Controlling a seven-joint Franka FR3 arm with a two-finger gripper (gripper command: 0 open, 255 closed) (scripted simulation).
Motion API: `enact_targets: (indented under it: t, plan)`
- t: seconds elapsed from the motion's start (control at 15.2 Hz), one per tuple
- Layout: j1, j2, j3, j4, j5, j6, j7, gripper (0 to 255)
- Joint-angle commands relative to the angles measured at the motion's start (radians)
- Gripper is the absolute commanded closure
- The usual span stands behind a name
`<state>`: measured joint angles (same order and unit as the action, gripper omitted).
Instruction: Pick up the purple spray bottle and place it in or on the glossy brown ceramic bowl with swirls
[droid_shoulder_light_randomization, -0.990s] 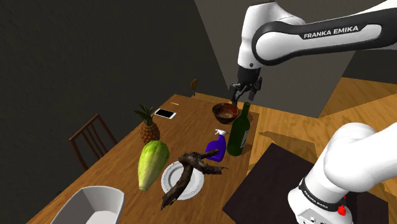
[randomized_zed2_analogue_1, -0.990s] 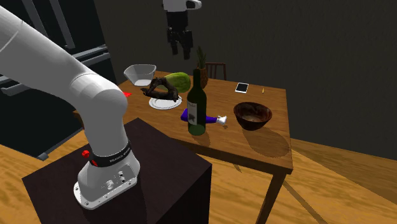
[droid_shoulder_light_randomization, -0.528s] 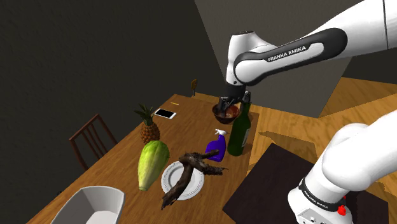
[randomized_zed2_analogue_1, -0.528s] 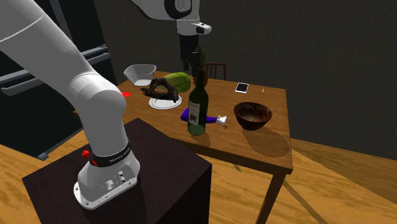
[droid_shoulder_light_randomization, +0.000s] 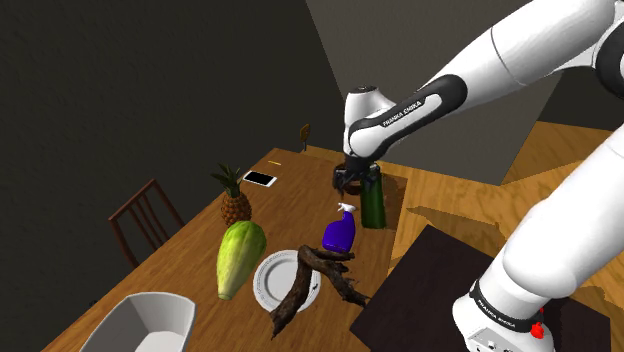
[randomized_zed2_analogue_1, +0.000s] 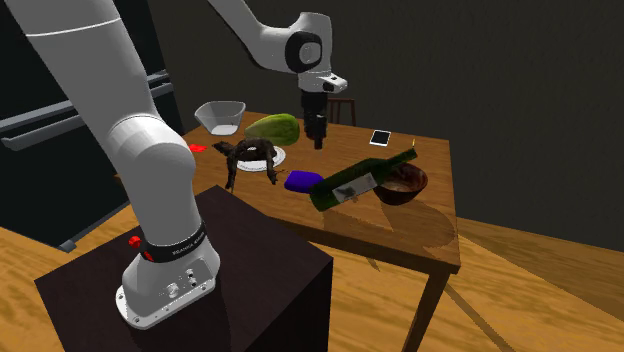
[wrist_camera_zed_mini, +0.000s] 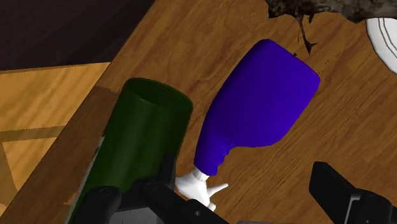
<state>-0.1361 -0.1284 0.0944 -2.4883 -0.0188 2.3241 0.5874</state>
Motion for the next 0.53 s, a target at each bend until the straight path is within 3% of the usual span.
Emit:
enact_targets:
  t: [0.0,0.46]
  plan:
    - [-0.009,0.076,-0.001,0.009,-0.007,0.053,0.046,0]
    - [-0.029,0.353,-0.033,0.104,-0.030,0.208,0.180,0]
